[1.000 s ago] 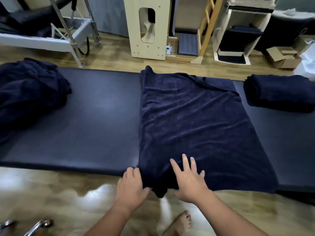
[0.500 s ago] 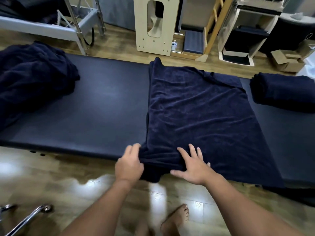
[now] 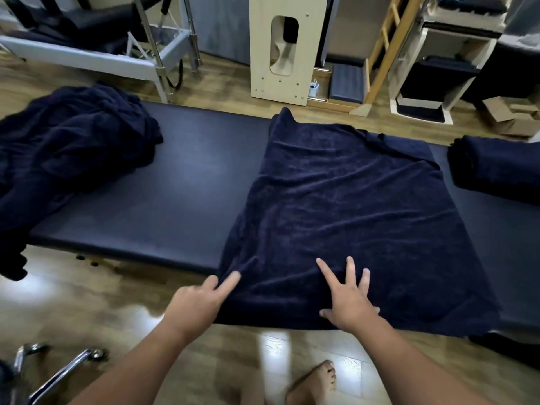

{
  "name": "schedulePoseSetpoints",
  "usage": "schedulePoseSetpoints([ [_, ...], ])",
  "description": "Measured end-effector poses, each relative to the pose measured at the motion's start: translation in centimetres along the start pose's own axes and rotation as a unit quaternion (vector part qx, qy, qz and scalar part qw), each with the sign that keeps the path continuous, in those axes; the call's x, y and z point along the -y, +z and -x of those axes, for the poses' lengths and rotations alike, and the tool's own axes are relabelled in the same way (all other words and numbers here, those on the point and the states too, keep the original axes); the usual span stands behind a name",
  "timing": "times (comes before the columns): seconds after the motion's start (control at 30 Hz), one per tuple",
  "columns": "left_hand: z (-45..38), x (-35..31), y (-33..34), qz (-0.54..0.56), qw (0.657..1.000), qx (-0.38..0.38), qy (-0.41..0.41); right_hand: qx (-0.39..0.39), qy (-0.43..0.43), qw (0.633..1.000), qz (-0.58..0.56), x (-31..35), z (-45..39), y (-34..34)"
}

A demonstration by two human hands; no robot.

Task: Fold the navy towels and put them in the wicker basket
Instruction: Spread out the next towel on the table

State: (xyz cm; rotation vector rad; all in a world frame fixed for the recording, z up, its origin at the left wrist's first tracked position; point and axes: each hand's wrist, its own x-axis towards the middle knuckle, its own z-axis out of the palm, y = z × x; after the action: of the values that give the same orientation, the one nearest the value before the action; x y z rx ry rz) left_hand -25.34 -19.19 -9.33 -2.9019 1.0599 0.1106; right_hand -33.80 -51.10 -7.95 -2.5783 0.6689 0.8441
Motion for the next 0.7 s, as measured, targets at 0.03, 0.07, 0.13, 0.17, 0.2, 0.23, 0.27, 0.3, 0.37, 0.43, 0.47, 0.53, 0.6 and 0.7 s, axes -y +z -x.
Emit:
schedulePoseSetpoints([
  [0.03,0.0,0.4,0.1,-0.010,1.000,0.005,0.013,-0.007,0.003,1.000,0.000,0.0,0.0,0.3],
  [0.07,0.1,0.9,0.0,-0.017,0.999,0.026,0.012,-0.013,0.004,1.000,0.002,0.1,0.0,0.5],
  [0.13,0.8,2.0,-0.4,-0.041,0.994,0.104,-0.009,-0.020,0.003,1.000,0.003,0.1,-0.2,0.6],
  [0.17,1.1,2.2,-0.1,-0.042,0.990,0.126,-0.038,-0.022,0.002,1.000,0.006,0.1,-0.2,0.6],
  [0.2,1.1,2.1,0.3,-0.042,0.989,0.126,-0.062,-0.026,0.002,1.000,0.011,0.2,-0.1,0.6],
  [0.23,1.0,1.8,0.2,-0.037,0.990,0.120,-0.062,-0.032,0.000,0.999,0.018,0.4,-0.1,0.7],
  [0.27,0.8,1.5,0.4,-0.035,0.993,0.102,-0.038,-0.037,-0.002,0.999,0.027,0.5,0.0,0.8],
  [0.3,0.6,1.1,0.4,-0.036,0.997,0.067,-0.005,-0.042,-0.005,0.998,0.036,0.7,0.1,1.1],
  [0.37,0.3,0.9,0.8,-0.020,0.997,-0.016,0.073,-0.055,-0.010,0.997,0.053,0.8,0.4,1.5],
  [0.43,0.4,1.4,0.8,-0.006,0.991,-0.029,0.129,-0.074,-0.016,0.995,0.067,0.5,0.5,2.0],
  [0.47,0.8,1.9,1.3,-0.012,0.991,-0.014,0.132,-0.082,-0.018,0.994,0.068,0.2,0.6,2.2],
  [0.53,1.8,2.8,1.9,-0.049,0.991,0.056,0.111,-0.098,-0.022,0.993,0.066,-0.2,0.6,2.4],
  [0.6,2.5,3.4,1.7,-0.055,0.981,0.164,0.092,-0.104,-0.025,0.991,0.080,-0.6,0.8,2.3],
  [0.7,2.0,2.6,0.7,-0.037,0.953,0.294,0.054,-0.110,-0.033,0.987,0.115,-0.8,1.2,1.9],
])
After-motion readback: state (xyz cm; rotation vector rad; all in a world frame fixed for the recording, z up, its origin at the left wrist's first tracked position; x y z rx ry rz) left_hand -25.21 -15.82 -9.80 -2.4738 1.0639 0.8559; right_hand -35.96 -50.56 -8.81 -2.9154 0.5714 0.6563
